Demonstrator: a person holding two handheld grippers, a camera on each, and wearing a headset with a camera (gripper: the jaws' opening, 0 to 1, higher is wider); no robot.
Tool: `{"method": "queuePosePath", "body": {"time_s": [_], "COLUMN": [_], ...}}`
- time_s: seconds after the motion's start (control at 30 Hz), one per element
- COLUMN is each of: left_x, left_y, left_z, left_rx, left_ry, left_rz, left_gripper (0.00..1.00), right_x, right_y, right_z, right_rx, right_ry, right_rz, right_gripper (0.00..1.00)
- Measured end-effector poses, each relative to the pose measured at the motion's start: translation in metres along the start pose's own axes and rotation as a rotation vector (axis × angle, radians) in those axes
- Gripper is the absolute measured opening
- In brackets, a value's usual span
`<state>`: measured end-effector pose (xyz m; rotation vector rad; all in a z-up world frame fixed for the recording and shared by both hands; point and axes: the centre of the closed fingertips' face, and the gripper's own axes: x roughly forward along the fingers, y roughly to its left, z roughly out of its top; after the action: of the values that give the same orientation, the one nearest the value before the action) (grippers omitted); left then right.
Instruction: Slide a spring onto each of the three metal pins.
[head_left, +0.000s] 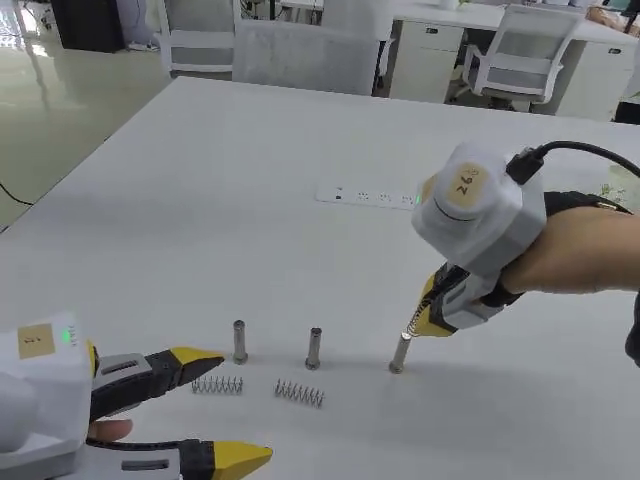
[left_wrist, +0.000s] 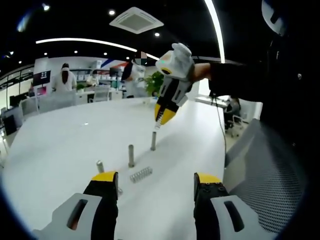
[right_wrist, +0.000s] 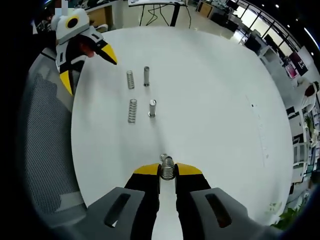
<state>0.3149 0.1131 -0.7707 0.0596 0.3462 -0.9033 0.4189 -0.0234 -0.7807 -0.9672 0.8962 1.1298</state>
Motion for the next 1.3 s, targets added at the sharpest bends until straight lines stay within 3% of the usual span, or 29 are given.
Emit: {"method": "queuePosePath", "body": {"time_s": [0.77, 1.3], "left_x": [-0.005, -0.004], "left_y": [0.011, 0.013], "left_z": [-0.001, -0.002], "left_rx": [-0.026, -0.026], "left_ry": [-0.009, -0.007], "left_rz": [0.059, 0.061], "left_gripper": [0.7, 0.7], "right_x": [0.012, 0.029], "right_y": [-0.001, -0.003], "right_z": [-0.001, -0.008], "right_rx": [0.001, 0.044], "right_ry": [0.019, 0.032], "right_rz": [0.029, 0.074], "right_gripper": [0.08, 0.08]}}
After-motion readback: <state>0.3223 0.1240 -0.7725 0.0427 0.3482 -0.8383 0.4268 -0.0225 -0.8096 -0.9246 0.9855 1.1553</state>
